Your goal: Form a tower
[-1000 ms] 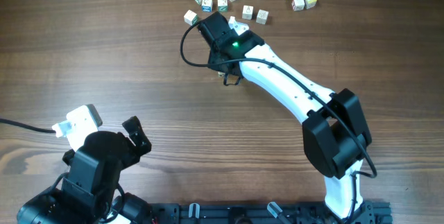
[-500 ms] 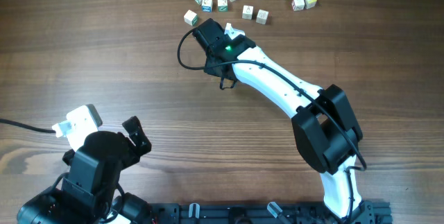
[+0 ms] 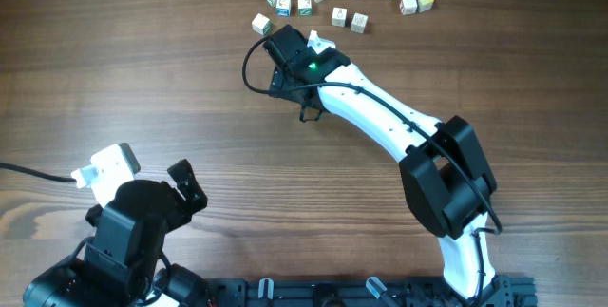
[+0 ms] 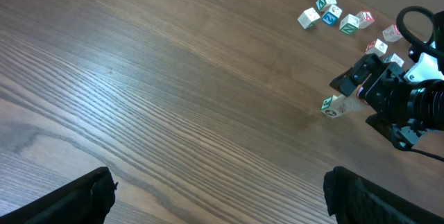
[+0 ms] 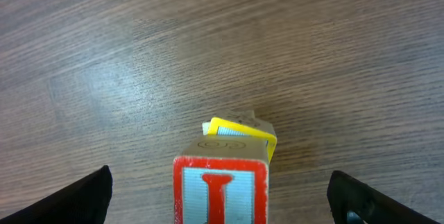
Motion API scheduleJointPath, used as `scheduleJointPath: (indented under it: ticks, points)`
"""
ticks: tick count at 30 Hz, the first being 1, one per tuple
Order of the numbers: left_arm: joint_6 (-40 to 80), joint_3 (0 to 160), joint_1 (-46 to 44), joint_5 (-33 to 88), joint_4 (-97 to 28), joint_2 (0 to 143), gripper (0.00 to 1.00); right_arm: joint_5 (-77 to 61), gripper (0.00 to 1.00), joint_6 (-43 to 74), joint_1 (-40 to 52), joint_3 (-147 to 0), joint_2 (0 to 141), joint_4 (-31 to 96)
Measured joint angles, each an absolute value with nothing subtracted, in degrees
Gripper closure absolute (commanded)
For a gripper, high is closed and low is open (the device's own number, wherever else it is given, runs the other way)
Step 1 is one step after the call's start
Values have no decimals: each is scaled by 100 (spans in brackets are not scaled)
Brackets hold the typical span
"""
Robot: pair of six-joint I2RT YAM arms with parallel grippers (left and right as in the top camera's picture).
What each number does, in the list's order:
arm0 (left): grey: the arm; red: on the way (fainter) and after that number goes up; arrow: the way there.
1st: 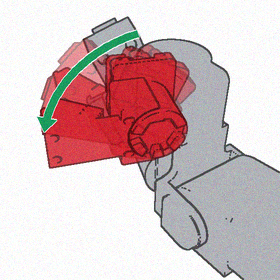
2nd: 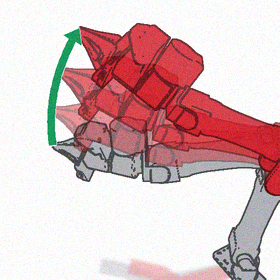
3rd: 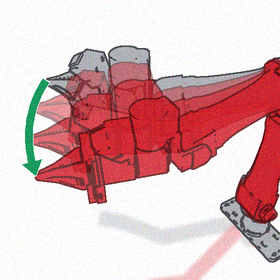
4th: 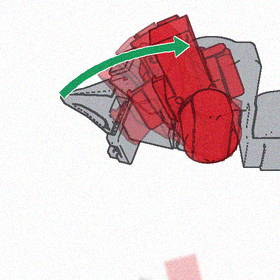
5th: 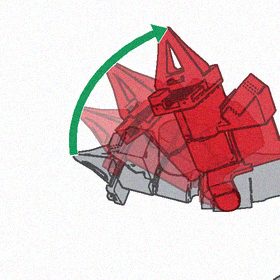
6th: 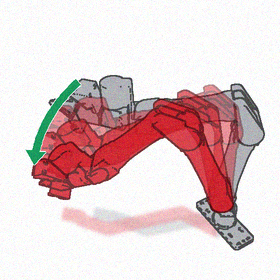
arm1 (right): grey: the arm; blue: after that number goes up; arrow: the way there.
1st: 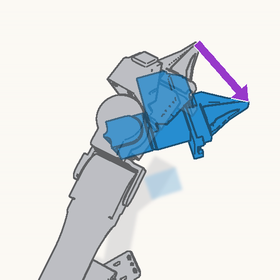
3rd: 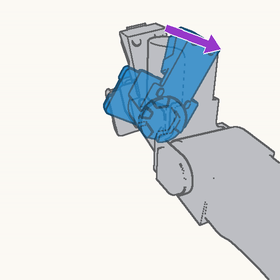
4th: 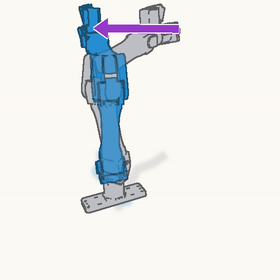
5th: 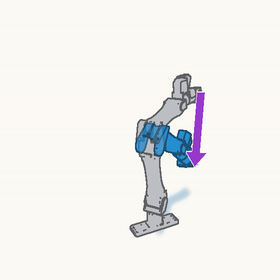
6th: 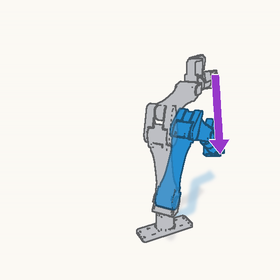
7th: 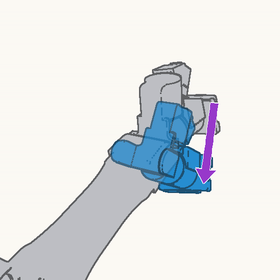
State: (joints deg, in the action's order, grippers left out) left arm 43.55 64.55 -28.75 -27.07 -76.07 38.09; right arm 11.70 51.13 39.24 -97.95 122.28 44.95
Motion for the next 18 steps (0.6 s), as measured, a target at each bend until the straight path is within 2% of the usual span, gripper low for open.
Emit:
scheduleJointPath:
  ticks: [8, 10, 12, 15, 18]
  points:
    - [4355, 6455, -2875, -2707, -7607, 3809, 0, 1315, 3, 5113, 3924, -9795, 12543, 4305]
    - [4355, 6455, -2875, -2707, -7607, 3809, 0, 1315, 11, 5116, 3924, -9793, 12674, 4303]
    - [4355, 6455, -2875, -2707, -7607, 3809, 0, 1317, 28, 5118, 3924, -9793, 12700, 4274]
    - [4355, 6455, -2875, -2707, -7607, 3809, 0, 1317, 43, 5107, 3924, -9793, 12700, 4244]
    - [4355, 6455, -2875, -2707, -7607, 3809, 0, 1317, 52, 5107, 3924, -9793, 12700, 4230]
